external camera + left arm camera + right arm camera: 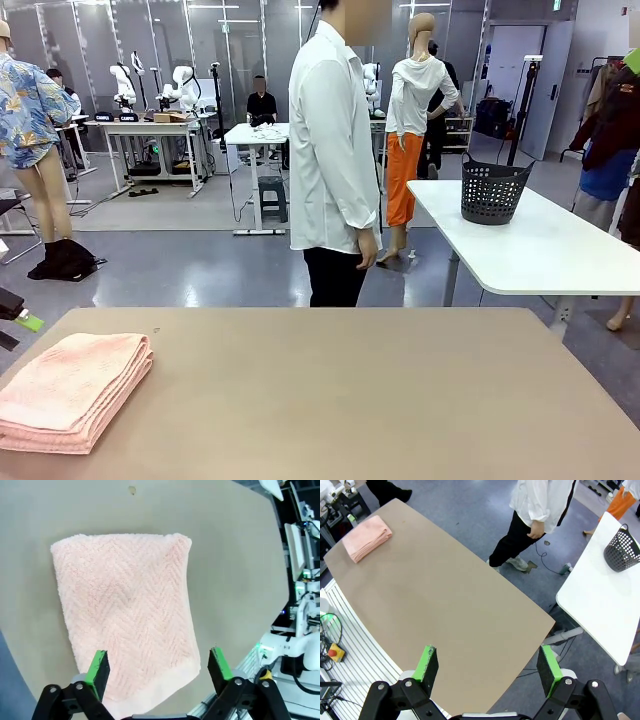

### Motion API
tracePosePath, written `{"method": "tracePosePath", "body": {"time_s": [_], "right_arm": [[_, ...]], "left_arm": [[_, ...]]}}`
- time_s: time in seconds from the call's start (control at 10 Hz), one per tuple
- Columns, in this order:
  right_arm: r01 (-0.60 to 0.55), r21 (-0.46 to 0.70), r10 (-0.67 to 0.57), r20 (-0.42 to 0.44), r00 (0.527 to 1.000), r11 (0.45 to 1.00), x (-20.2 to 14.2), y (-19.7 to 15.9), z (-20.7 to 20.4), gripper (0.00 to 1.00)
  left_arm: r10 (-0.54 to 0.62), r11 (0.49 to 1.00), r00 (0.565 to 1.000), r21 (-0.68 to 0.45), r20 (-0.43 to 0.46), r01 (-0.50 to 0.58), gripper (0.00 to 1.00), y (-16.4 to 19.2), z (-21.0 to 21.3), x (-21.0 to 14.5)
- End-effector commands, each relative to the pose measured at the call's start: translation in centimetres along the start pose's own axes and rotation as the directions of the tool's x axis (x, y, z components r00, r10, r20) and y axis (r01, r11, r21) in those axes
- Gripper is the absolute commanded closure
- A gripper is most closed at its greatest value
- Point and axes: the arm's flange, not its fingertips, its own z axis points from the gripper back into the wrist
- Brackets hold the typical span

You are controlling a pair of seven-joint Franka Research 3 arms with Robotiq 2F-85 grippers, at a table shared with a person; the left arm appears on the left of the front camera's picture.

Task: Fold the towel.
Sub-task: Pick up the 100 cm Hotel Towel and place it on the left side of the table.

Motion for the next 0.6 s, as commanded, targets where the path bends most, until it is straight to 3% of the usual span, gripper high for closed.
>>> {"method": "tracePosePath", "body": {"time_s": [0.0,0.3,0.4,0.5], "right_arm": [[0.004,-0.004,-0.004,-0.001,1.0,1.0,0.1,0.1,0.0,0.0],[0.004,-0.004,-0.004,-0.001,1.0,1.0,0.1,0.1,0.0,0.0],[0.004,-0.004,-0.004,-0.001,1.0,1.0,0.1,0.1,0.0,0.0],[0.004,-0.004,-0.004,-0.001,1.0,1.0,0.1,0.1,0.0,0.0]], "left_arm": [[0.012,0.998,1.0,0.063,-0.018,-0.011,0.0,-1.9,-1.0,-0.8],[0.024,0.997,1.0,0.076,-0.003,-0.024,0.0,-3.5,-1.8,-0.9],[0.003,1.0,1.0,0.015,0.002,-0.003,0.0,-1.1,-0.5,-0.3],[0.003,1.0,1.0,0.015,0.002,-0.003,0.0,-1.1,-0.5,-0.3]]}}
